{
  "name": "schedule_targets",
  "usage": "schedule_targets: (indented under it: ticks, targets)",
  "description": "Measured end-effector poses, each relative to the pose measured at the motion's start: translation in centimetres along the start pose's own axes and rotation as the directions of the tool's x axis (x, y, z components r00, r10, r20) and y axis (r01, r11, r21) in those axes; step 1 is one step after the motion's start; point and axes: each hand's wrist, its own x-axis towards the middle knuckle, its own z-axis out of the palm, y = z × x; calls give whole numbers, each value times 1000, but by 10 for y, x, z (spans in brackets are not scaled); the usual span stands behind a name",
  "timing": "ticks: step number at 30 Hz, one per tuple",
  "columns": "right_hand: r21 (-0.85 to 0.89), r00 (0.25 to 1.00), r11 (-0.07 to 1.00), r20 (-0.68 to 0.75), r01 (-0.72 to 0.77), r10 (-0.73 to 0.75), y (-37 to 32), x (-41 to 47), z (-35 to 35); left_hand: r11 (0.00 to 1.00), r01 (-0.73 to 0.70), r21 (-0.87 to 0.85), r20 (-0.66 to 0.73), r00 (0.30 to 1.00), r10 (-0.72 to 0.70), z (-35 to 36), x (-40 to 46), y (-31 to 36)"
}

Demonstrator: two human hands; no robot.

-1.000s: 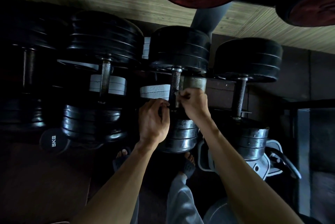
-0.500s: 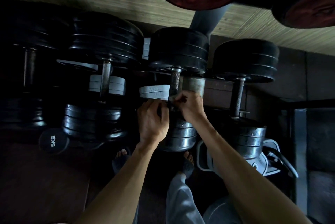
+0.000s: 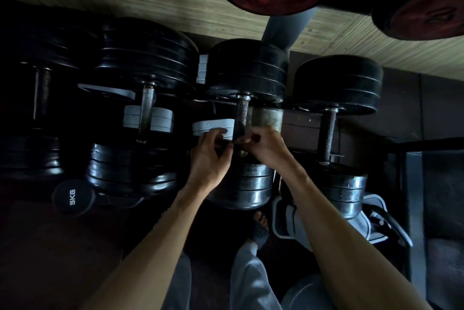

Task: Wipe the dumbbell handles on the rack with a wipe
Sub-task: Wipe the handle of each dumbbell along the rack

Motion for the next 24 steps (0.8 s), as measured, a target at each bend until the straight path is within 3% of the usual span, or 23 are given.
schedule_targets:
  ticks: [4,7,9,11,14,17,19,21,24]
  targets:
    - [186,991,980,98,66,-86,-5,-5,-11,991,-100,85,272,959,73,-25,28,5]
    - [355,995,933,52,59,-83,-10,-12,-12,966,-209,149,389,911,137,-30,40,15]
    - [417,997,906,-14,71,-72,-8,-16,-10,962,-244,119,357,915,188,-29,43,16]
    - [359,986,928,-162,99,-43,-4,-21,-3,973,-218,71,236,952,196,-26,42,11]
    - [193,926,979,-376,68,10,-1,-39,18,994,-73,75,-36,996,76,-22,41,12]
    - [93,867,991,-497,99,-40,1,-55,44,998,55,33,-210,977,-47,-9,55,21]
    - [72,830,988,-553,137,-75,4,-57,49,989,120,-92,-205,969,-136,5,72,25]
    - [83,828,985,-555,148,-78,7,-56,48,951,205,-229,-96,968,-232,18,86,26]
    - [89,825,980,-556,177,-99,7,-58,47,964,187,-189,-4,982,-191,24,77,25]
